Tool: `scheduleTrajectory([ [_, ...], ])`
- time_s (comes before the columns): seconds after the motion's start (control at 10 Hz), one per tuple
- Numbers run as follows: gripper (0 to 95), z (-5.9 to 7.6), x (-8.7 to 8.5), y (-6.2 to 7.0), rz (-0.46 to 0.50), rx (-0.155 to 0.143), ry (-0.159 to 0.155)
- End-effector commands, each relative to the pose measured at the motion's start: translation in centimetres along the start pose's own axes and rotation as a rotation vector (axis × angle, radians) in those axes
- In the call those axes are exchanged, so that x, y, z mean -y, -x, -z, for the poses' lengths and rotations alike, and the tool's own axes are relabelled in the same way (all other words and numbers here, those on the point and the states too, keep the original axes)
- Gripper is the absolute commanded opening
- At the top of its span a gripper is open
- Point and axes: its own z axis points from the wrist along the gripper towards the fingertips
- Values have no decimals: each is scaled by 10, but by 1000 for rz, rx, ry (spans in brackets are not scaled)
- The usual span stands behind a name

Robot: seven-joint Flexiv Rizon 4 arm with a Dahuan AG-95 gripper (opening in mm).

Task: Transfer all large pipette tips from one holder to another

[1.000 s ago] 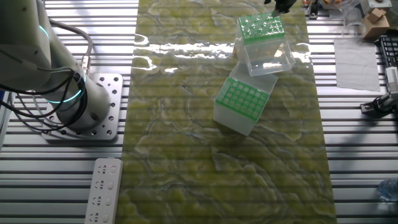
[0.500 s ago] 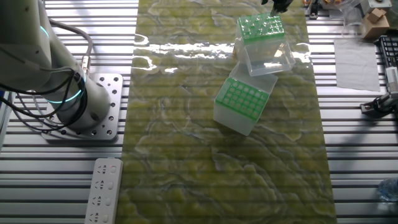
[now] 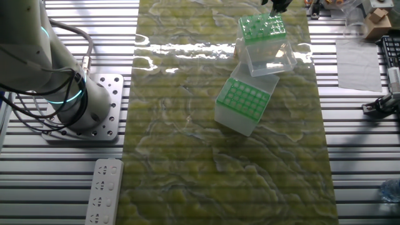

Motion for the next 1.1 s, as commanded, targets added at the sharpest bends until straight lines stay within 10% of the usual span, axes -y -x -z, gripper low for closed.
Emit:
scheduleTrajectory([
  [0.1, 380, -4, -1, 0, 4, 8, -6],
  [0.8, 380, -14, -4, 1, 9, 39, -21],
  [0.9, 190, -15, -4, 1, 19, 44, -25],
  [1.1, 190, -16, -4, 1, 46, 50, -31],
])
